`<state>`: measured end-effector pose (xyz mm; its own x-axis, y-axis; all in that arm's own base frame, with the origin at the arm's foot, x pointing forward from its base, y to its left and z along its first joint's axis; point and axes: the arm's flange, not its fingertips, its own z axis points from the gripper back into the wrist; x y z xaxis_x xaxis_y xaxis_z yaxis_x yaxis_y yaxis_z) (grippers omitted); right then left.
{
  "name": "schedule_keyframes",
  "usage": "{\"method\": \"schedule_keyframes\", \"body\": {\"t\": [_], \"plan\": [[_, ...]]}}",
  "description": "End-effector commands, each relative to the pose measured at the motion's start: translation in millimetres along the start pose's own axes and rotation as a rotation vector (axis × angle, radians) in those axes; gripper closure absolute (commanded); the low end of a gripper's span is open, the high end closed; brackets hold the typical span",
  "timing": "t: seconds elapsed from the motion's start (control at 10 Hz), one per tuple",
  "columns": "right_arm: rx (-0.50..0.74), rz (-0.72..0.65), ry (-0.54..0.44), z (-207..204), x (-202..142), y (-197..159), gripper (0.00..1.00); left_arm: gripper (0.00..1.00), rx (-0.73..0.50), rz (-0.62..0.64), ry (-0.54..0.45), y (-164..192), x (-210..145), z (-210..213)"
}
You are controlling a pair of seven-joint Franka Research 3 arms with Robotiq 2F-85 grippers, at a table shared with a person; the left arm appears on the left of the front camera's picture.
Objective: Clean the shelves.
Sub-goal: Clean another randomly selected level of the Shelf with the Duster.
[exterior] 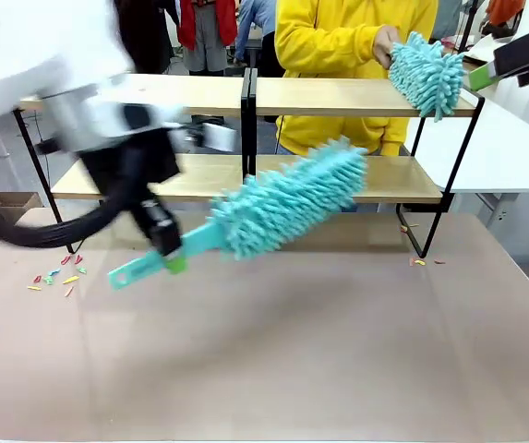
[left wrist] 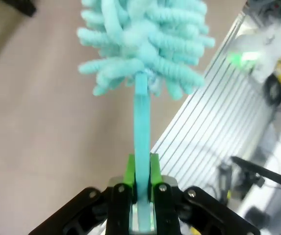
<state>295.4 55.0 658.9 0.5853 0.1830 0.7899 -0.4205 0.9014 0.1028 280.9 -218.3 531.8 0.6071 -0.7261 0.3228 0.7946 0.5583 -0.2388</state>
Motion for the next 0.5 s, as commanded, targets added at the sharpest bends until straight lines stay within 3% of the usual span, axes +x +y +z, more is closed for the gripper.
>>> {"method": "schedule_keyframes", "body": {"t": [0.0, 0.1, 0.2, 0.4], "plan": [[0.006, -0.003, -0.002, 1, 1, -1, 0.0, 0.87, -0.084, 0.054, -0.31, 20, -89, 22], [0.006, -0.003, -0.002, 1, 1, -1, 0.0, 0.87, -0.272, 0.173, -0.469, 36, -110, 34], [0.006, -0.003, -0.002, 1, 1, -1, 0.0, 0.87, -0.066, 0.064, -0.142, 18, -47, 12], [0.006, -0.003, -0.002, 1, 1, -1, 0.0, 0.87, -0.066, 0.064, -0.142, 18, -47, 12]]}}
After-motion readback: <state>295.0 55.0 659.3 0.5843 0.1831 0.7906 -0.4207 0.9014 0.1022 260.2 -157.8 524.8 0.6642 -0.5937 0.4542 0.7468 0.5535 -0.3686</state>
